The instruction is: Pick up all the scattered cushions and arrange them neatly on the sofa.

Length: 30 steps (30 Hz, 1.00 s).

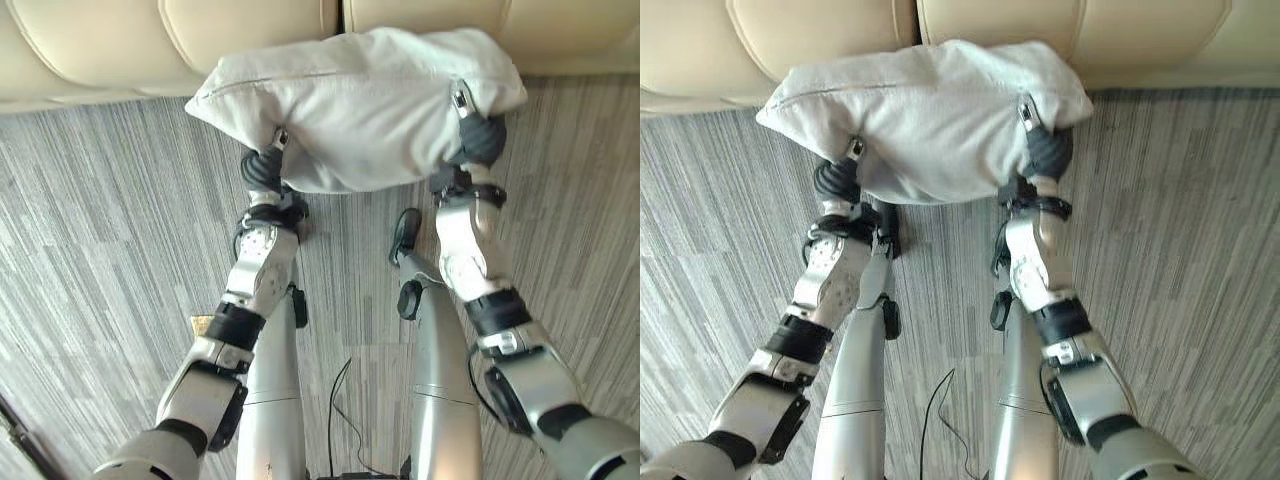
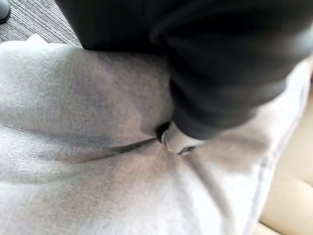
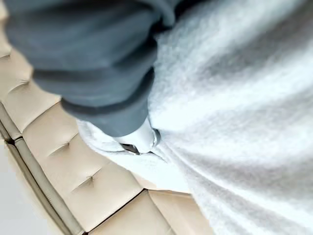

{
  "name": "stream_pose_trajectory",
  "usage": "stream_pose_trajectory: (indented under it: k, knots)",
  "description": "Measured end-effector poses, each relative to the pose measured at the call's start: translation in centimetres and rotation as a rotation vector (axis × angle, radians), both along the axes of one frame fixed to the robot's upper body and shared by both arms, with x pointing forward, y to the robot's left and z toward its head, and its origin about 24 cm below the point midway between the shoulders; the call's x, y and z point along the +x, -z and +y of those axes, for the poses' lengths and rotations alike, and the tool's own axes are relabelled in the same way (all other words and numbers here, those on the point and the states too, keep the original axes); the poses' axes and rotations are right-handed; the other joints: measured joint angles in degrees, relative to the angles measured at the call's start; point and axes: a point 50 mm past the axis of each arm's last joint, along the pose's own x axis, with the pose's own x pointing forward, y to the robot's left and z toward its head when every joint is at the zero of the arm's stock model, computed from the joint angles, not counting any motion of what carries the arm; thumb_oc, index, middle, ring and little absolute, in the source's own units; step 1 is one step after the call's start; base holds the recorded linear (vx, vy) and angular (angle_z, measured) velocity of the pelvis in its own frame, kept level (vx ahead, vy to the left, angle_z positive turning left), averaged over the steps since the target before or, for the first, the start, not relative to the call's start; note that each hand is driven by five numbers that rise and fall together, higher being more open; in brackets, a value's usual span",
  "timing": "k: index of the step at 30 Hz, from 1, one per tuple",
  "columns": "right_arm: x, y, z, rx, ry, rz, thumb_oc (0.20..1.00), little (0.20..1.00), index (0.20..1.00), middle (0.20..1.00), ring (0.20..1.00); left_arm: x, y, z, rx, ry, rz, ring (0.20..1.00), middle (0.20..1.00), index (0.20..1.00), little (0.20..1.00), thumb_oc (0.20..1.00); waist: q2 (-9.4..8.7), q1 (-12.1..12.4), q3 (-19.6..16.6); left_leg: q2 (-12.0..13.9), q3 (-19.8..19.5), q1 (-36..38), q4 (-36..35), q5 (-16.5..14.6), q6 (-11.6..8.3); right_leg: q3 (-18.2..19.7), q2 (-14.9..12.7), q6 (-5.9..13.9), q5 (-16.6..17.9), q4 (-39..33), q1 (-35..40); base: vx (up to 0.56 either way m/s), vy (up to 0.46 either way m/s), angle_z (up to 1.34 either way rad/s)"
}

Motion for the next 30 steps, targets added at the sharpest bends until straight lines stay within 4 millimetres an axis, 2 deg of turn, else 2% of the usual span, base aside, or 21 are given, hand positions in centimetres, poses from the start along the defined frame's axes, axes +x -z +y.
stream_pose_trajectory:
  k: [2,7,8,9,10,11,12,14,16,17,22,25,30]
  knots:
    - [-0.7,2.3,0.1,-0.019,-0.035,0.043,0.200,0.200,0.200,0.200,0.200,-0.8,1.4,0.8,0.031,0.005,0.021,0.200,0.200,0.200,0.200,0.200,-0.34,0.25,-0.40,0.04,0.25,4.21,-0.61,-1.78,-0.42,-0.09,0.05,0.46,-0.27,-1.20,4.07,-0.10,0.049,-0.10]
    - [-2.7,7.2,-0.9,-0.103,-0.086,0.168,0.200,0.200,0.200,0.200,0.200,-2.7,4.3,2.7,0.132,0.017,0.061,0.200,0.200,0.200,0.200,0.200,-0.49,0.58,-1.94,0.06,0.53,15.48,-4.83,-2.61,-0.76,-0.15,0.16,1.21,-0.17,-5.59,15.39,0.04,0.017,-0.02]
    - [-3.2,8.2,-1.2,-0.118,-0.095,0.203,0.200,0.200,0.200,0.200,0.200,-3.4,5.1,3.1,0.148,0.023,0.075,0.200,0.200,0.200,0.200,0.200,-0.51,0.82,-1.93,0.21,0.97,18.74,-6.41,-2.40,-0.71,-0.20,0.22,1.43,0.26,-6.90,18.57,0.13,0.026,-0.07]
    - [-3.7,9.3,-1.4,-0.138,-0.109,0.253,0.200,0.200,0.200,0.200,0.200,-4.2,6.1,3.6,0.162,0.028,0.106,0.200,0.200,0.200,0.200,0.200,-0.51,0.97,0.67,0.55,1.58,25.30,-7.81,-1.51,-0.04,-0.83,0.18,1.43,0.97,-9.33,25.66,0.09,0.006,-0.09]
    - [-4.6,10.8,-1.6,-0.148,-0.113,0.310,0.200,0.200,0.200,0.200,0.200,-5.1,7.6,3.4,0.164,0.044,0.151,0.200,0.200,0.200,0.200,0.200,-0.45,1.11,0.55,0.49,1.59,29.66,-8.82,-1.57,0.09,-1.38,0.40,1.75,1.05,-11.70,30.61,0.10,0.017,-0.07]
    - [-5.7,12.5,-1.8,-0.154,-0.115,0.364,0.200,0.200,0.200,0.200,0.200,-6.1,9.2,3.2,0.165,0.053,0.198,0.200,0.200,0.200,0.200,0.200,-0.41,1.36,-2.93,0.39,1.62,31.13,-8.94,-1.93,0.16,-1.26,0.77,2.26,0.96,-13.45,32.67,0.16,0.031,-0.05]
    - [-6.7,13.7,-1.8,-0.146,-0.124,0.396,0.200,0.200,0.200,0.200,0.200,-7.0,10.1,3.4,0.172,0.050,0.218,0.200,0.200,0.200,0.200,0.200,-0.33,1.66,-7.19,0.49,1.48,32.15,-9.52,-4.35,-0.34,-1.36,0.74,2.70,-0.03,-14.86,34.16,0.16,0.050,-0.01]
    - [-7.1,13.9,-1.7,-0.140,-0.130,0.400,0.200,0.200,0.200,0.200,0.200,-7.2,10.1,3.7,0.172,0.044,0.219,0.200,0.200,0.200,0.200,0.200,-0.32,1.61,-7.66,0.64,1.45,36.98,-11.12,-4.30,-0.36,-1.88,0.96,3.58,1.11,-18.39,40.11,0.16,0.054,0.01]
    - [-7.2,13.9,-1.6,-0.147,-0.133,0.402,0.200,0.200,0.200,0.200,0.200,-7.3,10.2,3.8,0.181,0.043,0.221,0.200,0.200,0.200,0.200,0.200,-0.39,1.62,-8.21,0.47,1.60,41.06,-12.75,-4.40,-0.19,-2.14,0.99,3.22,1.94,-21.49,44.88,0.20,0.069,-0.01]
    - [-7.1,13.8,-1.8,-0.181,-0.125,0.398,0.200,0.200,0.200,0.200,0.200,-7.4,10.1,3.8,0.203,0.041,0.217,0.200,0.200,0.200,0.200,0.200,-0.40,1.64,-9.19,0.31,1.76,44.13,-14.41,-4.39,-0.15,-2.50,1.11,3.70,4.15,-25.32,49.05,0.22,0.089,0.00]
    - [-7.3,13.3,-2.1,-0.312,-0.095,0.380,0.200,0.200,0.200,0.200,0.200,-8.4,10.8,4.3,0.230,0.032,0.239,0.200,0.200,0.200,0.200,0.200,-1.19,1.59,-12.88,-0.46,2.94,51.56,-18.73,-3.86,0.53,-3.03,1.26,4.26,7.26,-34.17,58.30,0.15,0.073,-0.05]
    - [-7.3,13.1,-2.1,-0.345,-0.087,0.372,0.200,0.200,0.200,0.200,0.200,-9.1,11.3,4.5,0.228,0.025,0.265,0.200,0.200,0.200,0.200,0.200,-1.73,1.64,-14.64,-0.99,3.14,54.03,-19.53,-3.61,0.93,-3.24,1.10,4.39,7.68,-36.46,61.49,0.14,0.117,-0.03]
    - [-7.3,13.3,-2.7,-0.409,-0.042,0.399,0.200,0.200,0.200,0.200,0.200,-9.6,12.3,4.6,0.268,0.028,0.323,0.200,0.200,0.200,0.200,0.200,-2.22,1.70,-15.35,-1.20,3.07,55.19,-19.53,-3.79,0.98,-3.06,1.04,4.38,7.64,-36.12,62.41,0.03,0.113,0.00]
